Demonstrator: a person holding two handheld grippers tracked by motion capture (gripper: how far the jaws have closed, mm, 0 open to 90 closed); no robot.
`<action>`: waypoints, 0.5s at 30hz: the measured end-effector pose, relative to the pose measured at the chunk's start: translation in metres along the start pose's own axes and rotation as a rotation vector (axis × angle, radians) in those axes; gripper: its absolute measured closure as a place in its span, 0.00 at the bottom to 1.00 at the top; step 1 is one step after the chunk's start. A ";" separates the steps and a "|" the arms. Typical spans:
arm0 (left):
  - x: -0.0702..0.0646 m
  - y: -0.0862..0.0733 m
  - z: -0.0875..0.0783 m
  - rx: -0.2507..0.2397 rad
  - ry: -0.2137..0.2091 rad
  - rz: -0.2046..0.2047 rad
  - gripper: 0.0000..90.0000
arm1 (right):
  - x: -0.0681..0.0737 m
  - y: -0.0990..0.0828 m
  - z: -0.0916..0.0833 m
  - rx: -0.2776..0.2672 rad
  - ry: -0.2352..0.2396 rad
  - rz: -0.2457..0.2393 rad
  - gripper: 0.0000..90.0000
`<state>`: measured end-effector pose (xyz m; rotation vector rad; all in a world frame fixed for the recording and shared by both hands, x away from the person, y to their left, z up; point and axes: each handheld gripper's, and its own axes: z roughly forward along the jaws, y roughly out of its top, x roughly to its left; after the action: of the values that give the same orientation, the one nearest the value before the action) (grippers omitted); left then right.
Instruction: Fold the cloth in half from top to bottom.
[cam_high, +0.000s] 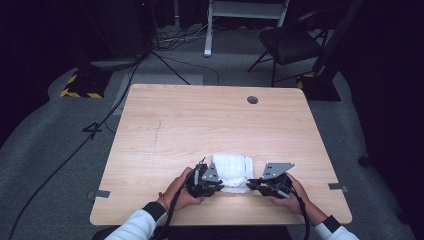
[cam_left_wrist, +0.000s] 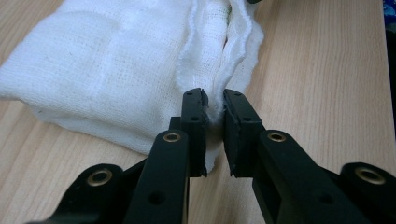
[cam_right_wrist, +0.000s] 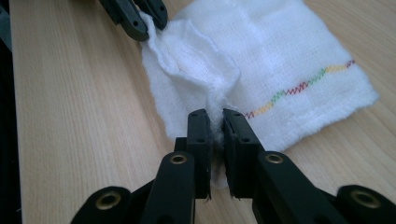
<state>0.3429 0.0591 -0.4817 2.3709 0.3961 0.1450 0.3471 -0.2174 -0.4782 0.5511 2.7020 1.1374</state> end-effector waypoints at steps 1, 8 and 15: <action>0.000 -0.001 0.001 0.002 -0.004 0.003 0.87 | 0.000 -0.001 0.001 0.002 0.000 0.003 0.91; -0.001 -0.004 0.006 -0.006 0.017 0.019 0.89 | -0.002 -0.006 0.007 0.006 -0.001 0.039 0.90; 0.007 -0.001 0.010 -0.007 0.055 0.052 0.90 | -0.007 -0.002 0.012 0.007 -0.072 0.003 0.90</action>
<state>0.3517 0.0555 -0.4898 2.3757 0.3595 0.2359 0.3565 -0.2132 -0.4881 0.5864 2.6465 1.0872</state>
